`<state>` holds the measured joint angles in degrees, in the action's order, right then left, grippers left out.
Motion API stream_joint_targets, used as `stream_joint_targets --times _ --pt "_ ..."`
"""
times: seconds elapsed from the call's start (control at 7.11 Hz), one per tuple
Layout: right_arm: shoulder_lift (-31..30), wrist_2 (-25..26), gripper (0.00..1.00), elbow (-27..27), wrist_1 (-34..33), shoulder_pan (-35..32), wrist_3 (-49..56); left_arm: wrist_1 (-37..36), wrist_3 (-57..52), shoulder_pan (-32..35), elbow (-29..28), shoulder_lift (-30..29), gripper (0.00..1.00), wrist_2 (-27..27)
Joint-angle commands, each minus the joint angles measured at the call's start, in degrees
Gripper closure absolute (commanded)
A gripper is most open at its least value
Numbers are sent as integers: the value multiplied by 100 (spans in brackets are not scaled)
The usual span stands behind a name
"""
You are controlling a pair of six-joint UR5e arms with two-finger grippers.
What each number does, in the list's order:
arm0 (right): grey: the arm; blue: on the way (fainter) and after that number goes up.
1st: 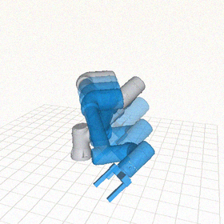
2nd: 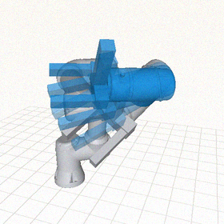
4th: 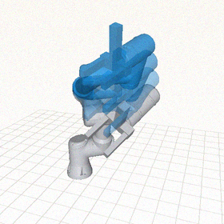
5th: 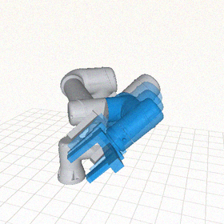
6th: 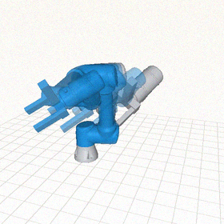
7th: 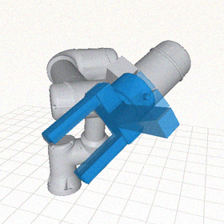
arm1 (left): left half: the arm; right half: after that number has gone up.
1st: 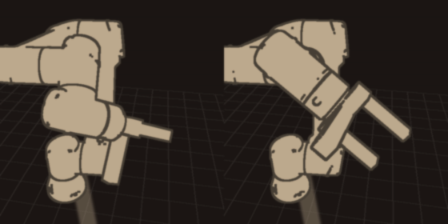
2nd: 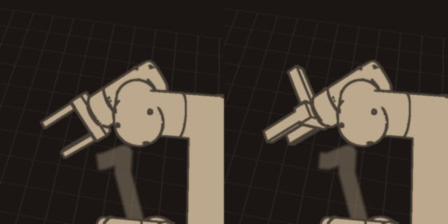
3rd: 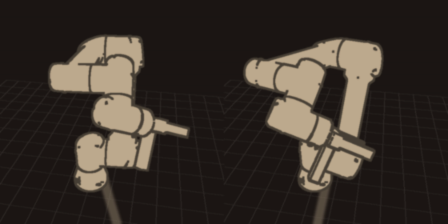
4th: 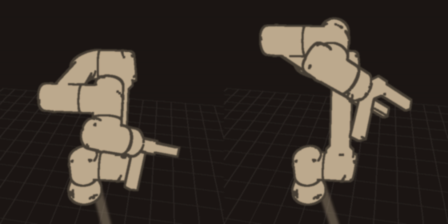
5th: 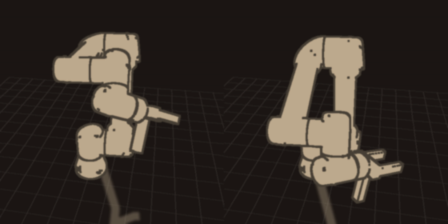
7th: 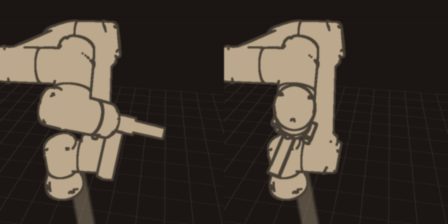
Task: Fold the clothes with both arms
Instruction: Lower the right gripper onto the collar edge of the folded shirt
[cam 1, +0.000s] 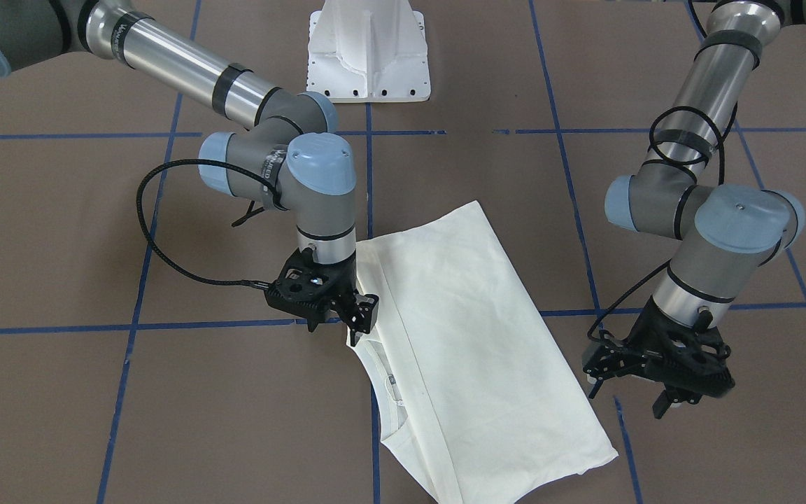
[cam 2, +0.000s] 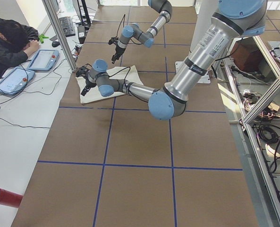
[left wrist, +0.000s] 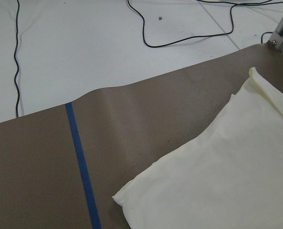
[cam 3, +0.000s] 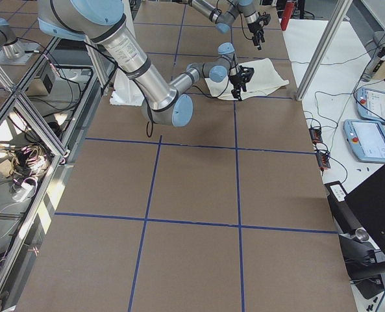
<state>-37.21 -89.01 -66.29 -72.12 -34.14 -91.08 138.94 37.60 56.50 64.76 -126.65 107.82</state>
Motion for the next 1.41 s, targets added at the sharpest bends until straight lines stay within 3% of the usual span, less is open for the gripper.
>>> stream_joint_targets --times 0.0,0.56,0.7,0.98,1.12,1.27 --pt "161 94 38 274 -4 171 2 1 19 -7 11 18 0 -6" --pt "161 234 43 336 5 294 2 1 19 -7 11 44 0 2" --pt "161 235 51 336 5 294 2 1 19 -7 11 44 0 -6" --pt "170 243 91 336 5 303 -41 1 19 -7 11 44 0 -7" --pt "170 243 100 327 5 294 -94 1 28 -16 11 44 0 -7" --pt "179 243 100 284 -4 294 -120 10 28 -16 11 44 0 -7"
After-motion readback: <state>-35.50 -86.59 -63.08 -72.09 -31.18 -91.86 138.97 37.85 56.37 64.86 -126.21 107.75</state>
